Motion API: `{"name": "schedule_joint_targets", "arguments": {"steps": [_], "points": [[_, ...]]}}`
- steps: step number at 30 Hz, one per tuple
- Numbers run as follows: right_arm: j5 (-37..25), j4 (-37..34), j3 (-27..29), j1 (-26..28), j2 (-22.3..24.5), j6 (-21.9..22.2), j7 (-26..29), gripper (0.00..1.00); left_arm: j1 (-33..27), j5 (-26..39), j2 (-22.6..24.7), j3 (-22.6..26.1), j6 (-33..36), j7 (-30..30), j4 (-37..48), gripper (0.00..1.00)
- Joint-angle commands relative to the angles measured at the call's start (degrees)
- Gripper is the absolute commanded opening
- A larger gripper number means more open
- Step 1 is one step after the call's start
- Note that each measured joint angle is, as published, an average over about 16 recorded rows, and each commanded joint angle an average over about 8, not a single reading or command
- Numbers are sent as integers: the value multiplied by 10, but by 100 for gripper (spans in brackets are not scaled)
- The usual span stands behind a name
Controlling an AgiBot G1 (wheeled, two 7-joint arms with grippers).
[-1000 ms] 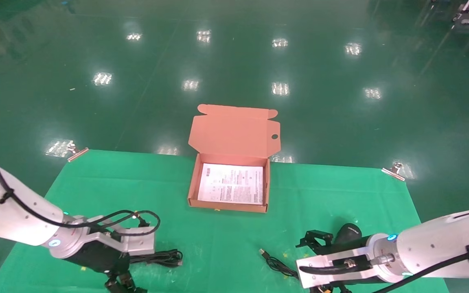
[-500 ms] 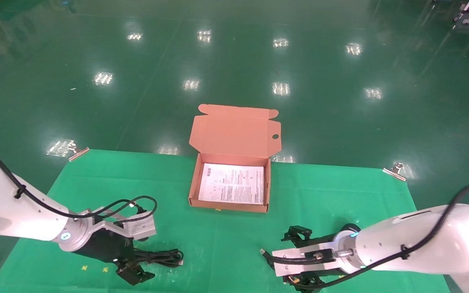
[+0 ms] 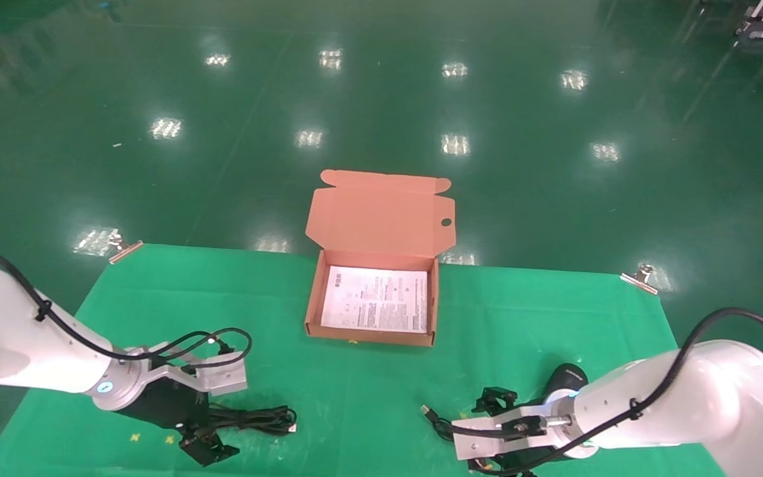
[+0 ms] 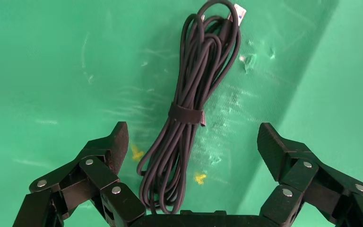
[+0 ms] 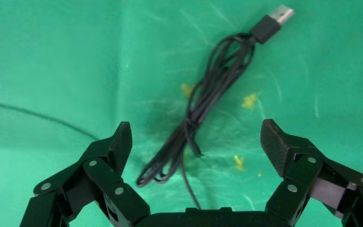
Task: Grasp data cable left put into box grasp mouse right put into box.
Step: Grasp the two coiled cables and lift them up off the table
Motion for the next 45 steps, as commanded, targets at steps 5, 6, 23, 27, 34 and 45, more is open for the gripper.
{"name": "schedule_joint_targets", "arguments": {"steps": [5,6,23,27,34,45], "points": [[-3,-10,-1,0,-3,3,1,0,-2,0,3,0,-3,8,10,0],[-2,-10,-1,0,-3,3,1,0,-2,0,3,0,-3,7,9,0],[0,-2,0,-1,0,0,1,0,0,0,0,0,0,4,-1,0],[0,-1,0,-1,1,-1,1,0,0,0,0,0,0,4,-2,0],[1,0,1,-1,1,-1,1,0,0,1,-1,1,0,4,-3,0],[1,0,1,-1,1,-1,1,0,0,1,-1,1,1,4,-4,0]]}}
